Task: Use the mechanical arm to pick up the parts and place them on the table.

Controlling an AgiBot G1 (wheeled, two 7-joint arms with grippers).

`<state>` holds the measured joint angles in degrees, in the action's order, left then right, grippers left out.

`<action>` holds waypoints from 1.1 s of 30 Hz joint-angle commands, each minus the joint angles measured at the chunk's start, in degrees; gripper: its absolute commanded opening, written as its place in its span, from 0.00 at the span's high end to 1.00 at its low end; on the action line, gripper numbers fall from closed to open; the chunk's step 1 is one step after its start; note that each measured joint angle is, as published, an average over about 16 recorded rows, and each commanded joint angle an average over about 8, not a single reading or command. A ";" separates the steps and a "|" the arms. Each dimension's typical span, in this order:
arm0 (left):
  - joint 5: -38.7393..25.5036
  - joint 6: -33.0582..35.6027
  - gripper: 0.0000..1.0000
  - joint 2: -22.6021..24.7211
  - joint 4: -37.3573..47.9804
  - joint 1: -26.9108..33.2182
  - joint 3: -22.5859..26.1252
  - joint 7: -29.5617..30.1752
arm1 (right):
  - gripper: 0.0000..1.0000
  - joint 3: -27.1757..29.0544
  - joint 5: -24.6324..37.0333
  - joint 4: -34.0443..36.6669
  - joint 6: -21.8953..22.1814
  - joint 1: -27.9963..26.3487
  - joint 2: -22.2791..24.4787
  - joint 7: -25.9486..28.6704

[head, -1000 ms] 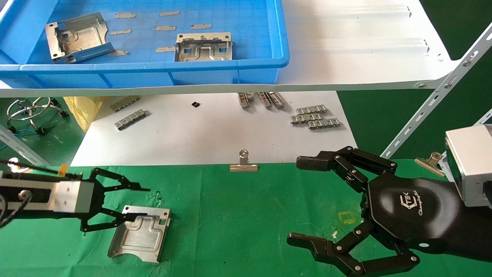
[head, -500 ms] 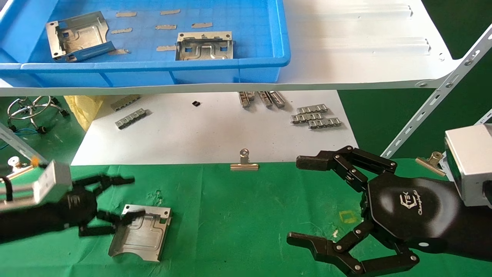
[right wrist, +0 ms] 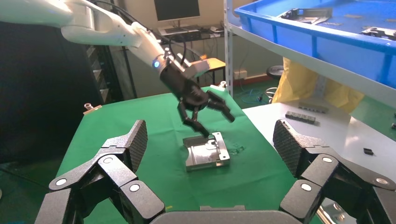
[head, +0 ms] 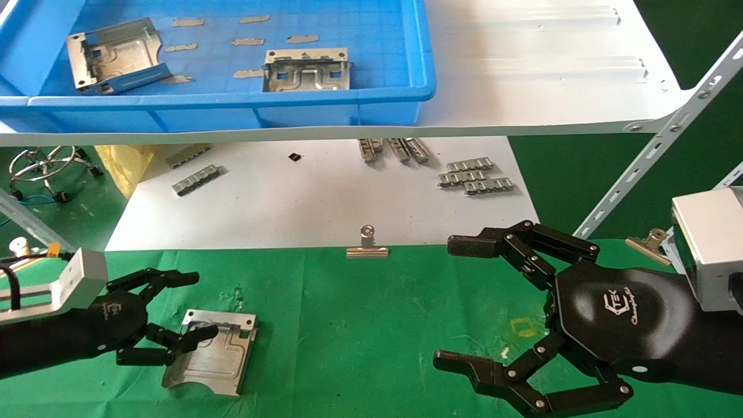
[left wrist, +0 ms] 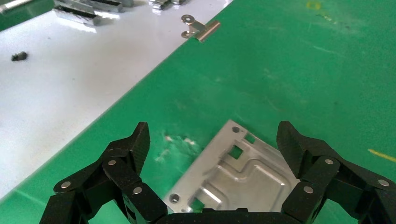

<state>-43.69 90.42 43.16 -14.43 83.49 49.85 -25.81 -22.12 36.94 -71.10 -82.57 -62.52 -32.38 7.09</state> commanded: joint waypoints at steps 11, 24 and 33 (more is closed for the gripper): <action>0.44 -1.00 0.00 -1.72 -12.46 -4.69 -7.16 7.76 | 0.00 0.00 0.00 0.00 0.00 0.00 0.00 0.00; 0.86 -2.12 0.00 -3.64 -26.46 -9.86 -15.16 16.40 | 0.00 0.00 0.00 0.00 0.00 0.00 0.00 0.00; 1.15 -2.89 0.00 -4.98 -36.17 -13.44 -20.70 22.38 | 0.00 0.00 0.00 0.00 0.00 0.00 0.00 0.00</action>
<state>-42.54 87.53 38.19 -50.56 70.06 29.17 -3.45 -22.12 36.94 -71.10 -82.56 -62.52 -32.38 7.09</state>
